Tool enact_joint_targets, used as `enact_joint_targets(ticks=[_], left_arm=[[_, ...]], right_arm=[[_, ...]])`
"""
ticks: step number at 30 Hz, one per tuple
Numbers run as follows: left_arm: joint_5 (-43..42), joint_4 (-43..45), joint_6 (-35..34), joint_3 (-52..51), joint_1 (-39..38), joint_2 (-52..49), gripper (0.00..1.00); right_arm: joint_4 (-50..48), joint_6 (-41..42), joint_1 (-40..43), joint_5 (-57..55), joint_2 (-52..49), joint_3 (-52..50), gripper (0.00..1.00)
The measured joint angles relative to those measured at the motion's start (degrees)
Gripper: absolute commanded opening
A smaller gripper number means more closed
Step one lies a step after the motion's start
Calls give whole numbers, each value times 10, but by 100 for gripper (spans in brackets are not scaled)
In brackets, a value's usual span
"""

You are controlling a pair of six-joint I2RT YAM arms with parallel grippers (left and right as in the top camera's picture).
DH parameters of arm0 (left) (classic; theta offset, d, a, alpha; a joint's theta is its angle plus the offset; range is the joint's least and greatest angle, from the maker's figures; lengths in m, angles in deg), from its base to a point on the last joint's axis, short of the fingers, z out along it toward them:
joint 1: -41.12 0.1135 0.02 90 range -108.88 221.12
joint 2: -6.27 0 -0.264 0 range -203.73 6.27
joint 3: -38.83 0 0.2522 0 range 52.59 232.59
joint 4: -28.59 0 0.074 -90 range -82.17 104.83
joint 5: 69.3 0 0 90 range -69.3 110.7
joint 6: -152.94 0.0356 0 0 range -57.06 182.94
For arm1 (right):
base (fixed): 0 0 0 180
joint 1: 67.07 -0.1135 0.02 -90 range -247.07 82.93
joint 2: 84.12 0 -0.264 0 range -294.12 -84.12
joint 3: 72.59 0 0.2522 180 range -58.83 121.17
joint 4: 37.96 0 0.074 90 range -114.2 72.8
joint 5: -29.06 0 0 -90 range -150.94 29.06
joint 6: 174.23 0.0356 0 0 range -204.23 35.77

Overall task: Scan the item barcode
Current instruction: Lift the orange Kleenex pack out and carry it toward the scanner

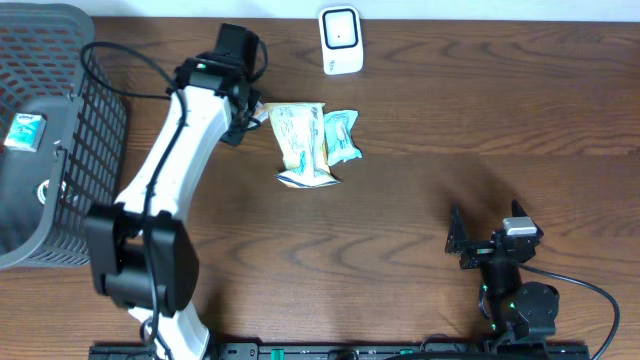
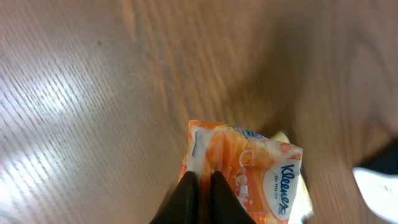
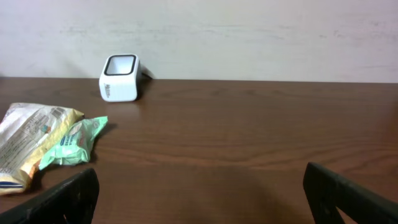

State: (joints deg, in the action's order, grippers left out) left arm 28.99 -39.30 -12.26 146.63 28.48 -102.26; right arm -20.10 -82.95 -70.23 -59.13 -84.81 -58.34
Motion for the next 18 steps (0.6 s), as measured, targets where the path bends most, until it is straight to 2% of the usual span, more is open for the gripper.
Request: enact_joint_targets(ticks=[6, 12, 16, 17, 18], left_arm=[[16, 18, -76, 0, 0, -43, 7], [15, 15, -90, 0, 0, -67, 8], [2, 15, -90, 0, -1, -70, 30], [-4, 15, -87, 0, -1, -70, 42], [-12, 15, -76, 0, -2, -70, 59]], right_arm=[[0, 0, 0, 0, 0, 0, 99], [0, 0, 0, 0, 0, 0, 99], [0, 0, 0, 0, 0, 0, 99], [0, 0, 0, 0, 0, 0, 99], [0, 0, 0, 0, 0, 0, 99]])
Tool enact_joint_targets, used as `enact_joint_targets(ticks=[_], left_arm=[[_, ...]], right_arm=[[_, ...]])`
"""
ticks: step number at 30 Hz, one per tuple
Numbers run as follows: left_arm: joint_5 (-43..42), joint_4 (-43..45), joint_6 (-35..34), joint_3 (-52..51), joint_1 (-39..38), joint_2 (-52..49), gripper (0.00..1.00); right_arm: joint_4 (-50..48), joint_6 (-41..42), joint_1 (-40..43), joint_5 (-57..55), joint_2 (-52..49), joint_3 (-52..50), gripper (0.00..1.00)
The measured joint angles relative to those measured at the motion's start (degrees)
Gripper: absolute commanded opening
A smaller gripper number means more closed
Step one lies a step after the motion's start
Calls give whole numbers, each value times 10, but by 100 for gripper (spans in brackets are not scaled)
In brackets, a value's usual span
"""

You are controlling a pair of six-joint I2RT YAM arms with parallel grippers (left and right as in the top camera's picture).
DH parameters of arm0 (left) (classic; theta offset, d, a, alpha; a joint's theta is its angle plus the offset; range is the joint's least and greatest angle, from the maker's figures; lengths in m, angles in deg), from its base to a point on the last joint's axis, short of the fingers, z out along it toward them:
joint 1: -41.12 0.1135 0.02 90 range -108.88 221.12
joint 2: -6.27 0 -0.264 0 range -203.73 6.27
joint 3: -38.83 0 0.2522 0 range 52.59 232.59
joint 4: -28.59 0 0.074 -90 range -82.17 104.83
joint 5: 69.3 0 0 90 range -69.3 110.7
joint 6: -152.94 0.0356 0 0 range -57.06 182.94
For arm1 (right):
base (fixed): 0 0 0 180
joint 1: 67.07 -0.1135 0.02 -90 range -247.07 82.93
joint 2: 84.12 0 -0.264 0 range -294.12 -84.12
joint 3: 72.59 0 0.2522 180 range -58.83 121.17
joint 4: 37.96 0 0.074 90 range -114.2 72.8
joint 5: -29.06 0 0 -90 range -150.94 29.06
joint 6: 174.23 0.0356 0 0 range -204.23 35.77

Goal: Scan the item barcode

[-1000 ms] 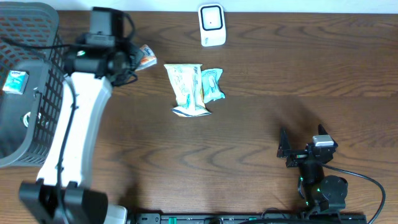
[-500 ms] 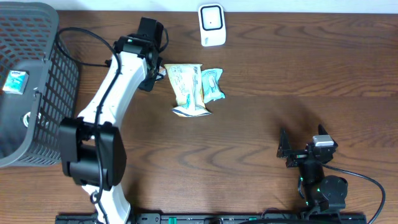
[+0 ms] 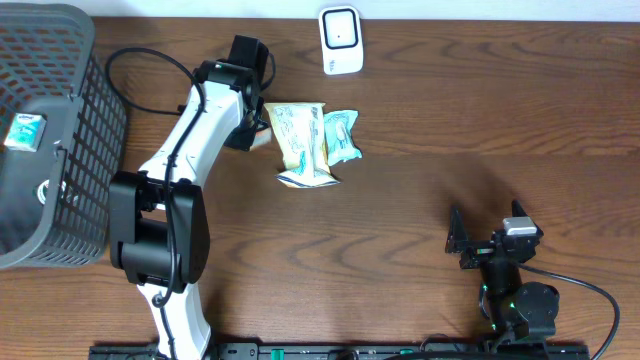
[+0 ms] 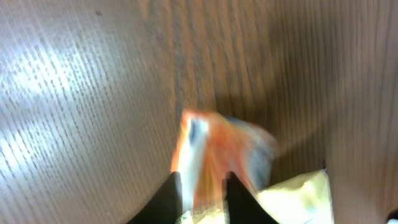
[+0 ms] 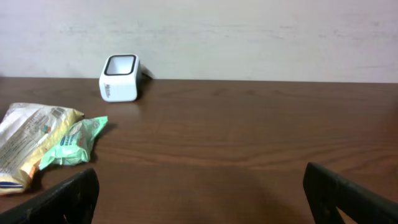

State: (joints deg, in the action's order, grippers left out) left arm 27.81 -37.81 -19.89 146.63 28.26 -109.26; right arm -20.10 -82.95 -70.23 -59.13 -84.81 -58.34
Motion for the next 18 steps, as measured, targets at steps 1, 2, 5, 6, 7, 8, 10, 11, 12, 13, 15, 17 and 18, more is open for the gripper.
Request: enact_joint_targets(ticks=[1, 2, 5, 6, 7, 8, 10, 11, 12, 13, 15, 17, 18], left_arm=[[-7, 0, 7, 0, -1, 0, 66], [-13, 0, 17, 0, -1, 0, 67], [-32, 0, 50, 0, -3, 0, 67], [-38, 0, 64, 0, -3, 0, 67], [-40, 0, 77, 0, -4, 0, 67], [-42, 1, 90, 0, -4, 0, 66], [-42, 13, 128, 0, -4, 0, 66], [-40, 24, 150, 0, -3, 0, 66], [-36, 33, 175, 0, -3, 0, 66], [-27, 42, 203, 0, -3, 0, 65], [0, 46, 251, 0, -3, 0, 64], [33, 43, 300, 0, -1, 0, 64], [51, 41, 330, 0, 0, 0, 64]], right_arm=[[0, 0, 0, 0, 0, 0, 99], [0, 0, 0, 0, 0, 0, 99], [0, 0, 0, 0, 0, 0, 99], [0, 0, 0, 0, 0, 0, 99], [0, 0, 0, 0, 0, 0, 99], [0, 0, 0, 0, 0, 0, 99], [0, 0, 0, 0, 0, 0, 99], [0, 0, 0, 0, 0, 0, 99], [0, 0, 0, 0, 0, 0, 99], [0, 0, 0, 0, 0, 0, 99], [0, 0, 0, 0, 0, 0, 99], [0, 0, 0, 0, 0, 0, 99], [0, 0, 0, 0, 0, 0, 99]])
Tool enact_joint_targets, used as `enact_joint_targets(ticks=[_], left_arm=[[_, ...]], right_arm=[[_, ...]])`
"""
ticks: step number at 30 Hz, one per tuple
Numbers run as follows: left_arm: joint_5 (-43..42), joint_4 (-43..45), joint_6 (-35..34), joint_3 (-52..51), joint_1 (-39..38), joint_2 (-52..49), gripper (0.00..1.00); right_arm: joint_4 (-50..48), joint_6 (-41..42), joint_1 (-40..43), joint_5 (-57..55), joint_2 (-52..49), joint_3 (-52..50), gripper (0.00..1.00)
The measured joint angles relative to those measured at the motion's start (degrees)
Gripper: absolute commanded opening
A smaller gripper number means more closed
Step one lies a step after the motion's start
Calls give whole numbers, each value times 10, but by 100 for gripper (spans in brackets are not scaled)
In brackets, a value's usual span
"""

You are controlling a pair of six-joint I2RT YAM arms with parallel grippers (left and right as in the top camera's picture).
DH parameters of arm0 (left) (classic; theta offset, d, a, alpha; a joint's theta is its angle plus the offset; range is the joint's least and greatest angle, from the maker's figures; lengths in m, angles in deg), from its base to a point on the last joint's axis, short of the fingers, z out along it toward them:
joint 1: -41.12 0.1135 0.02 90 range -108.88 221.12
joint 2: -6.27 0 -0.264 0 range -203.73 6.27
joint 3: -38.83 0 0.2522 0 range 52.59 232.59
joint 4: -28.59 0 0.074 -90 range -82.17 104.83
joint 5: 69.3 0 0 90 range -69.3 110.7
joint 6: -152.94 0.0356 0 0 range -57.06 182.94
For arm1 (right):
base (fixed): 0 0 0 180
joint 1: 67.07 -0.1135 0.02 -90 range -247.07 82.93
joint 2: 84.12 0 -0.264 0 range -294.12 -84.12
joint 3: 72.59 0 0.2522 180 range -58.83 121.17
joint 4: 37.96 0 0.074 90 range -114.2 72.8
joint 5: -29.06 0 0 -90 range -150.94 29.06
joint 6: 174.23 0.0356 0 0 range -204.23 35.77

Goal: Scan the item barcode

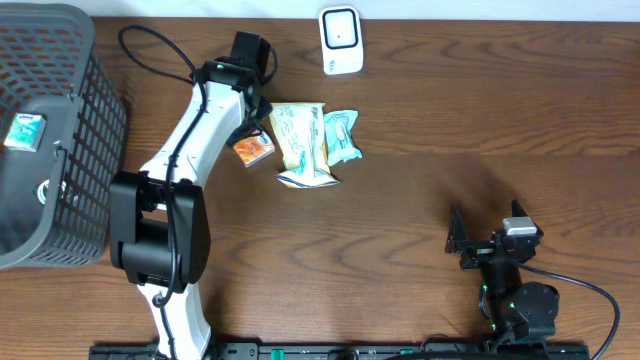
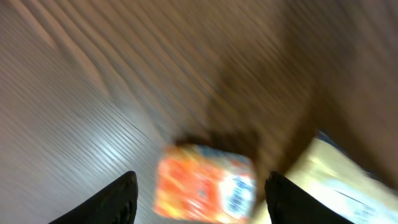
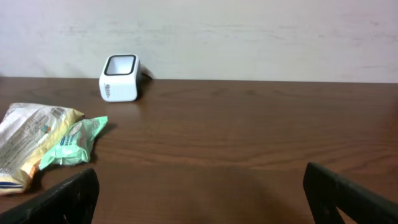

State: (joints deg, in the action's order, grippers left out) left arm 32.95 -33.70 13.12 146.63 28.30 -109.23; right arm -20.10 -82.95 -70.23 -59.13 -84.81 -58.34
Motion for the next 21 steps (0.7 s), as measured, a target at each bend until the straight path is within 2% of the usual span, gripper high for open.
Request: enact_joint_targets(ticks=[4, 10, 18, 19, 21], left_arm=[[57, -3, 134, 0, 9, 0, 65], [85, -8, 287, 0, 22, 0, 65], [13, -14, 447, 0, 53, 0, 65], [4, -14, 457, 0, 58, 0, 63], [-13, -15, 475, 0, 73, 0, 48]], right_arm=[[0, 0, 0, 0, 0, 0, 99], [0, 0, 0, 0, 0, 0, 99], [0, 0, 0, 0, 0, 0, 99], [0, 0, 0, 0, 0, 0, 99], [0, 0, 0, 0, 0, 0, 99]])
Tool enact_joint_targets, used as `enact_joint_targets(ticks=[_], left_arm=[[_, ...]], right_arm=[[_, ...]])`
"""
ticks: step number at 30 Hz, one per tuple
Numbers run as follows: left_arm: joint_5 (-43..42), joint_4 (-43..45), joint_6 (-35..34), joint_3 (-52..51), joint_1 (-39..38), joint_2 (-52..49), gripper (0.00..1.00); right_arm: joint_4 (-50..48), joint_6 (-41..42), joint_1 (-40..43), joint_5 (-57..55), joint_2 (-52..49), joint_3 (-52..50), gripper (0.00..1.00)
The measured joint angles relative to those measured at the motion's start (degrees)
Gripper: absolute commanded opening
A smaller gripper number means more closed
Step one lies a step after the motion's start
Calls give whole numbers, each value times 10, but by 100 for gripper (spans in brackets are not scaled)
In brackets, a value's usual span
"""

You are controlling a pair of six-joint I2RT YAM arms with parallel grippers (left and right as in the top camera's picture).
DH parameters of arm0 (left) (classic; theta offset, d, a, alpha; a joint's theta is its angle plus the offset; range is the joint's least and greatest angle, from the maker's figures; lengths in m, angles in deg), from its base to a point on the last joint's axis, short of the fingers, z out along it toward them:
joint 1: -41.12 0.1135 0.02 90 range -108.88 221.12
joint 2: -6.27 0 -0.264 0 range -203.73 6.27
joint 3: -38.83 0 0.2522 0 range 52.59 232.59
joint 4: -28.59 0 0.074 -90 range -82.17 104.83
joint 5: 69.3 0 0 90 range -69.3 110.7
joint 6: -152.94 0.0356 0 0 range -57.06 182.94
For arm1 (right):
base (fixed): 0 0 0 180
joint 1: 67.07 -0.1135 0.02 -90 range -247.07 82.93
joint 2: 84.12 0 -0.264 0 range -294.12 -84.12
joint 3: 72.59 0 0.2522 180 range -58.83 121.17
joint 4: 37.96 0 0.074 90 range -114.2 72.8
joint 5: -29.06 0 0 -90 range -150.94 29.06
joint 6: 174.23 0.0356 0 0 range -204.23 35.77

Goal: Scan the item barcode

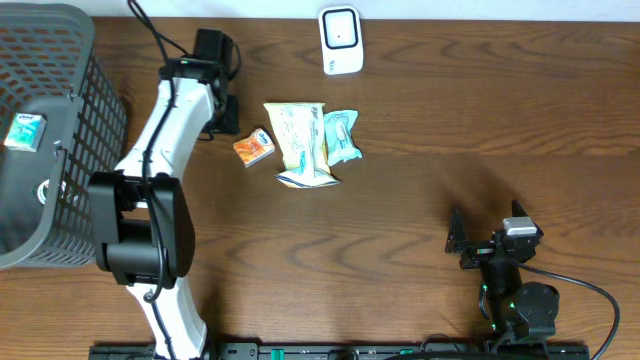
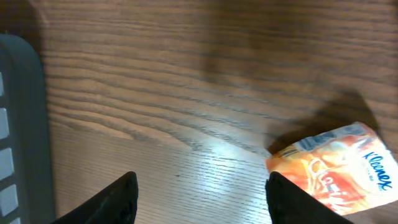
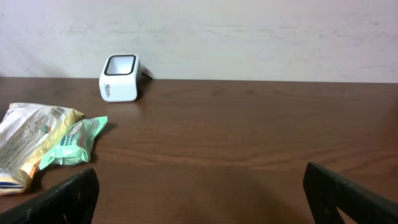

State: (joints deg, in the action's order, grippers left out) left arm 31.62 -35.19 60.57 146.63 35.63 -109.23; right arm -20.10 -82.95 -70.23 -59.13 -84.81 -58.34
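Note:
An orange Kleenex tissue pack [image 1: 254,147] lies flat on the wooden table, left of a cream snack bag [image 1: 299,142] and a green packet [image 1: 341,136]. In the left wrist view the orange pack [image 2: 339,167] sits at the right edge. My left gripper [image 1: 222,113] hovers open just left of the pack, nothing between its fingers [image 2: 118,198]. The white barcode scanner [image 1: 340,40] stands at the table's far edge. My right gripper [image 1: 468,240] rests open near the front right, empty; its view shows the scanner [image 3: 121,78].
A dark mesh basket [image 1: 50,130] fills the far left and holds a small teal packet [image 1: 24,130]. Its grey rim [image 2: 22,124] shows at the left of the left wrist view. The table's back edge meets a white wall [image 3: 249,31].
My left gripper has moved left and a little away from the orange tissue pack, which stays where it lay beside the cream bag. The right arm has not moved.
At first my left gripper was shut on the orange tissue pack beside the cream bag. Then the jaws stood partly apart around it. After that the pack lay free on the table with the gripper open over it, and now the gripper hangs further left.

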Motion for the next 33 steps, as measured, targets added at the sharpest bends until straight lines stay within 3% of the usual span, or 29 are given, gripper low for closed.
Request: enact_joint_targets(ticks=[7, 10, 11, 23, 26, 33], left_arm=[[-36, 10, 18, -15, 29, 0, 44], [-44, 27, 21, -39, 29, 0, 29], [-47, 33, 22, -48, 29, 0, 20], [-72, 152, 24, -118, 28, 0, 19], [-77, 169, 23, -127, 28, 0, 8], [-135, 183, 24, -158, 28, 0, 8]], right_arm=[[0, 0, 0, 0, 0, 0, 99], [0, 0, 0, 0, 0, 0, 99], [0, 0, 0, 0, 0, 0, 99], [0, 0, 0, 0, 0, 0, 99], [0, 0, 0, 0, 0, 0, 99], [0, 0, 0, 0, 0, 0, 99]])
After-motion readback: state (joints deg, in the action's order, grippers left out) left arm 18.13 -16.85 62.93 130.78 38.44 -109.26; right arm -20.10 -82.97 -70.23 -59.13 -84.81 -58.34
